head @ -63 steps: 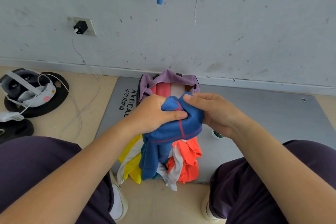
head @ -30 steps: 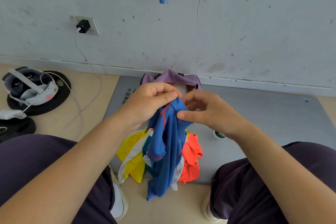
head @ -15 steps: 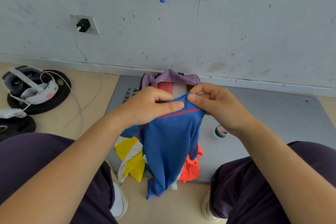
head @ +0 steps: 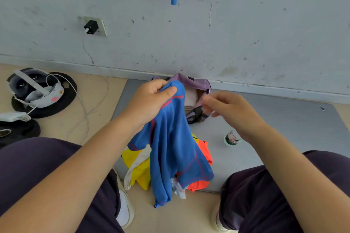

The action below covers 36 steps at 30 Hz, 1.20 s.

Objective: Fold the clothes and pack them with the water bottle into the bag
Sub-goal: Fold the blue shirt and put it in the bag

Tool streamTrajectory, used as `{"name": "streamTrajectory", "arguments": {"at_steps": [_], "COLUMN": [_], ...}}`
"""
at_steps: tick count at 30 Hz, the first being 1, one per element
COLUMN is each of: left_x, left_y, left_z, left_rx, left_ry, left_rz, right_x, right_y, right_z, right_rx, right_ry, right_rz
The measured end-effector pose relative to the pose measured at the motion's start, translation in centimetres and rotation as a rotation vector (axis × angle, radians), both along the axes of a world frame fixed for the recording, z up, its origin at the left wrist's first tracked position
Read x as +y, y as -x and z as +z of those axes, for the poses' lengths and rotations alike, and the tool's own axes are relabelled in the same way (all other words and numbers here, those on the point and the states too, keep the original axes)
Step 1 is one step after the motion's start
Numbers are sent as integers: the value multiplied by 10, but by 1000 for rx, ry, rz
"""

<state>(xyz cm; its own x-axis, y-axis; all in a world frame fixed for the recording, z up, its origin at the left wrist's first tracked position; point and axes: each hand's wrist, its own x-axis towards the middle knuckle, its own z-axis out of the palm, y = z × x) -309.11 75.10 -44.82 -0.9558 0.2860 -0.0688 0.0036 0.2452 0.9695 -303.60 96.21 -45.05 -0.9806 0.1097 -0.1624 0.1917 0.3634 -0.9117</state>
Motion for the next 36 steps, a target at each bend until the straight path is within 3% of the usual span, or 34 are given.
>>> {"name": "streamTrajectory", "arguments": {"at_steps": [4,7,10,12,16,21,23,27,30,36], "left_x": [12,19,14,8,1,3,6,5,6,8], "left_y": [-12,-22,-24,-21,-5,-9,-13,-8,-8,-10], "left_z": [-2,-2,7,13,12,-3,-7,-8,-8,-9], "left_rx": [-84,-180,-253,-241,-71,-325,-350,-335,-267,-214], "left_ry": [-75,-78,-136,-150,-27,-107,-123,-194,-271,-152], "left_rz": [-161,-420,-554,-562,-284,-590,-637,-537,-503,-447], "right_x": [-11,-17,-12,-7,4,-2,-2,6,6,1], "right_y": [-4,-5,-4,-4,-5,-12,-13,-8,-9,-7], "right_z": [0,-7,-7,-3,4,16,17,13,12,11], "right_rx": [-147,-135,-100,-84,-47,-112,-103,-50,-55,16], "right_ry": [388,380,368,402,417,615,593,469,364,191], "right_rz": [166,189,168,171,289,558,546,331,339,190]}}
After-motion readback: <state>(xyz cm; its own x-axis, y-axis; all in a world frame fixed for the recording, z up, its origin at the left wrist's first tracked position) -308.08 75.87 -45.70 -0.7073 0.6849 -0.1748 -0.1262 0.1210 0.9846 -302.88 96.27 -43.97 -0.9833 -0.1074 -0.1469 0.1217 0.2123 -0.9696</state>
